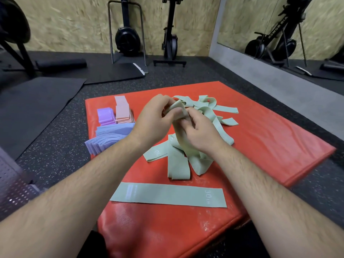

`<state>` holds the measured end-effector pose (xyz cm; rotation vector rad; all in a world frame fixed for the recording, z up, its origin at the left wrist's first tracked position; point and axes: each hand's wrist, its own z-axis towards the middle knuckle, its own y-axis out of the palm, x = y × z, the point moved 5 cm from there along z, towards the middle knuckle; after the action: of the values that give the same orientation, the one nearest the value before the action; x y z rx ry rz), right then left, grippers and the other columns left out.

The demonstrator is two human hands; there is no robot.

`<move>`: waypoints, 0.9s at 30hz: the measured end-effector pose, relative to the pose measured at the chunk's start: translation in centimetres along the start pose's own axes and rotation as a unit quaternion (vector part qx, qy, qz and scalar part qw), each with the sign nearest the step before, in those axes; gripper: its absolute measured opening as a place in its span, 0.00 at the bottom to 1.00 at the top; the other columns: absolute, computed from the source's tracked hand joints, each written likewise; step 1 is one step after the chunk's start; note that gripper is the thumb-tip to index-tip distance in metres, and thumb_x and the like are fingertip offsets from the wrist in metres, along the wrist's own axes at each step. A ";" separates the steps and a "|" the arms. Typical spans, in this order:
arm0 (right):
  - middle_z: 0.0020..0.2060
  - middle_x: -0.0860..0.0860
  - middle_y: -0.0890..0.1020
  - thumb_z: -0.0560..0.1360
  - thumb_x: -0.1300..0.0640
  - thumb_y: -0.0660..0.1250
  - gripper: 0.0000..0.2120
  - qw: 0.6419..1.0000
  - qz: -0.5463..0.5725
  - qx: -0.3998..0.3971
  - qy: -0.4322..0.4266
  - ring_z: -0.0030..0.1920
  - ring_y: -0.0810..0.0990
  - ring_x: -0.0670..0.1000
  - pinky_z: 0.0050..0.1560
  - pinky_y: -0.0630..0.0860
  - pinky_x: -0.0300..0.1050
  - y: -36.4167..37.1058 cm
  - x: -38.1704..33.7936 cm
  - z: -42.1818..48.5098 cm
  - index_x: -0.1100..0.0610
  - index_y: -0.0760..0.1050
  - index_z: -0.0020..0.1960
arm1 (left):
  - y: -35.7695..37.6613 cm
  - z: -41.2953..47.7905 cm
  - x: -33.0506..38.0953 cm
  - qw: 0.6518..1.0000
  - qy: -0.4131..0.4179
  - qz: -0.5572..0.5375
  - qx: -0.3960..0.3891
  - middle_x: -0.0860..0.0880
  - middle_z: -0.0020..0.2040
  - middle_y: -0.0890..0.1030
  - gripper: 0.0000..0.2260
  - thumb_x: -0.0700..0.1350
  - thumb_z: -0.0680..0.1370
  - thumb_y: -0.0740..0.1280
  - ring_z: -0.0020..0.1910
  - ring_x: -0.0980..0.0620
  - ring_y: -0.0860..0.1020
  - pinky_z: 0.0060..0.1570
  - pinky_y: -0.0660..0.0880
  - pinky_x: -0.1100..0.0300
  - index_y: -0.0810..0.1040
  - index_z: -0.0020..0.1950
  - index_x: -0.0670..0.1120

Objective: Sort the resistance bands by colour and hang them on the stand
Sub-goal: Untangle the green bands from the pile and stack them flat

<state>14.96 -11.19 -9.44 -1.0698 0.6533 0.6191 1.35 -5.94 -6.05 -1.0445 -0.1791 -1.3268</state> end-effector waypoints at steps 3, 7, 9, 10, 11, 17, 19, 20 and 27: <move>0.42 0.45 0.81 0.79 0.55 0.67 0.02 1.000 -0.008 -0.012 -0.005 0.45 0.79 0.46 0.48 0.75 0.47 0.2 -0.1 0.0 0.51 0.74 0.51 | -1.0 0.1 -0.6 0.999 -0.016 -0.015 0.045 0.55 0.40 0.73 0.06 0.45 0.80 0.67 0.40 0.59 0.70 0.41 0.65 0.67 0.75 0.43 0.48; 0.40 0.44 0.79 0.78 0.53 0.69 0.06 0.996 -0.078 -0.033 -0.002 0.43 0.77 0.47 0.45 0.73 0.47 0.1 0.5 0.0 0.52 0.72 0.49 | -2.2 0.0 -1.3 0.994 -0.058 -0.039 0.083 0.50 0.40 0.76 0.07 0.46 0.80 0.67 0.38 0.58 0.70 0.38 0.65 0.67 0.76 0.44 0.44; 0.41 0.46 0.79 0.78 0.53 0.69 0.06 0.993 -0.107 -0.050 0.014 0.43 0.77 0.49 0.47 0.74 0.50 0.3 1.1 -0.1 0.53 0.72 0.49 | -3.0 0.0 -1.7 0.989 -0.079 -0.064 0.109 0.50 0.39 0.76 0.07 0.46 0.80 0.67 0.38 0.57 0.71 0.38 0.66 0.64 0.76 0.44 0.44; 0.41 0.46 0.79 0.78 0.53 0.68 0.06 0.992 -0.116 -0.053 0.021 0.44 0.77 0.50 0.49 0.76 0.52 0.3 1.4 -0.2 0.53 0.72 0.50 | -3.2 0.0 -1.8 0.987 -0.087 -0.075 0.115 0.50 0.39 0.76 0.07 0.46 0.79 0.67 0.38 0.56 0.72 0.39 0.68 0.63 0.76 0.43 0.44; 0.42 0.47 0.79 0.78 0.53 0.68 0.06 0.991 -0.124 -0.053 0.025 0.45 0.77 0.51 0.50 0.76 0.53 0.4 1.6 -0.2 0.53 0.73 0.50 | -3.5 -0.1 -2.0 0.985 -0.095 -0.086 0.117 0.50 0.39 0.76 0.07 0.46 0.79 0.67 0.38 0.55 0.73 0.40 0.70 0.60 0.76 0.43 0.45; 0.35 0.45 0.77 0.80 0.54 0.65 0.06 0.999 -0.029 0.007 0.037 0.35 0.73 0.42 0.38 0.71 0.39 -1.5 2.0 -0.3 0.52 0.76 0.45 | -4.5 -0.5 -2.1 0.970 -0.122 -0.160 0.138 0.50 0.35 0.76 0.09 0.47 0.80 0.67 0.35 0.52 0.73 0.37 0.72 0.52 0.77 0.46 0.43; 0.33 0.43 0.76 0.81 0.56 0.65 0.06 0.998 0.004 0.019 0.053 0.32 0.72 0.39 0.35 0.68 0.34 -2.2 2.1 -0.4 0.53 0.77 0.45 | -4.5 -0.6 -2.0 0.966 -0.128 -0.184 0.130 0.51 0.34 0.76 0.08 0.48 0.80 0.67 0.33 0.52 0.73 0.36 0.71 0.52 0.77 0.47 0.43; 0.34 0.43 0.78 0.81 0.58 0.65 0.05 0.998 0.011 0.015 0.060 0.33 0.74 0.38 0.37 0.69 0.33 -2.4 2.4 -0.5 0.54 0.78 0.47 | -4.5 -0.7 -1.9 0.965 -0.129 -0.189 0.126 0.52 0.34 0.76 0.08 0.48 0.80 0.67 0.33 0.53 0.73 0.36 0.71 0.53 0.77 0.47 0.43; 0.42 0.44 0.82 0.75 0.65 0.63 0.13 0.984 -0.094 -0.082 0.130 0.46 0.81 0.48 0.42 0.76 0.42 -2.9 5.4 -1.9 0.47 0.76 0.46 | -5.2 -0.6 -2.2 0.957 -0.145 -0.183 0.170 0.48 0.35 0.76 0.07 0.45 0.81 0.65 0.30 0.55 0.72 0.33 0.70 0.62 0.77 0.47 0.42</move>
<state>20.33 -13.25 -12.42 -1.3638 0.7254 0.3753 -3.95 -4.22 -5.09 -0.9323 -0.8275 -1.4000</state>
